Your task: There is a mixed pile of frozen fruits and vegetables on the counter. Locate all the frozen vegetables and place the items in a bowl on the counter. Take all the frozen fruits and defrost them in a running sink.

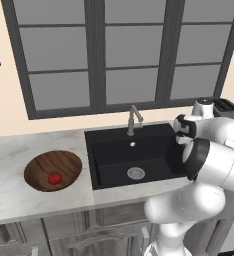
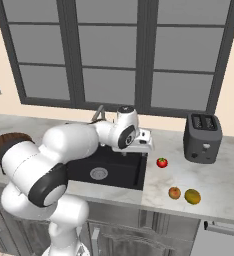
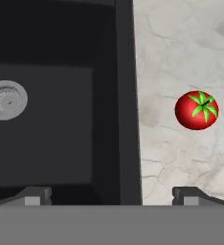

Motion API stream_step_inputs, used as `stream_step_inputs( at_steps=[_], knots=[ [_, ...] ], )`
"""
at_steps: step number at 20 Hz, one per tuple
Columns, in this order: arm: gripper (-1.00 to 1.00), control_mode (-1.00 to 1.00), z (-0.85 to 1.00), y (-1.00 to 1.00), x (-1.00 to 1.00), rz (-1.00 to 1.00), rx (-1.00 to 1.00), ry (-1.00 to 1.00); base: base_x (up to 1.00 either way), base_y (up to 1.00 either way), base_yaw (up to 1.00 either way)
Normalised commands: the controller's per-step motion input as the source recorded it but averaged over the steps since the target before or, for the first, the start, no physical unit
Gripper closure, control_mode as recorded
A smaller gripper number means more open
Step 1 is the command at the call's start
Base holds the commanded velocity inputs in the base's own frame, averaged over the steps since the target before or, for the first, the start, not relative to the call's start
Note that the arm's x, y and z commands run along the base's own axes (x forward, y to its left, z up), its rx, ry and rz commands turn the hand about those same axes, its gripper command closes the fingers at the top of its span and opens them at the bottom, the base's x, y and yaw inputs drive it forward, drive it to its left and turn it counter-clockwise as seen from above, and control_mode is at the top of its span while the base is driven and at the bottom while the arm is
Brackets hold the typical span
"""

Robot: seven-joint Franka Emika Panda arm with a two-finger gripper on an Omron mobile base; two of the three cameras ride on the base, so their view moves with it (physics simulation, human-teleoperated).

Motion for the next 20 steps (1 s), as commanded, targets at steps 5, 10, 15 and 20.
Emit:
stream_step_inputs(
  at_steps=[5,10,15,20],
  knots=[
    [-1.00,-1.00,0.00,-0.35,0.07,-0.07,-0.01,0.00,0.00,0.00,0.00],
    [-1.00,-1.00,0.00,-0.28,0.02,-0.05,0.00,0.00,0.00,0.00,0.00],
    [-1.00,-1.00,0.00,-0.22,0.00,-0.05,0.00,-0.01,0.00,0.00,0.00],
    [-1.00,-1.00,0.00,-0.25,0.03,-0.05,0.00,-0.02,0.00,0.00,0.00]
  ],
)
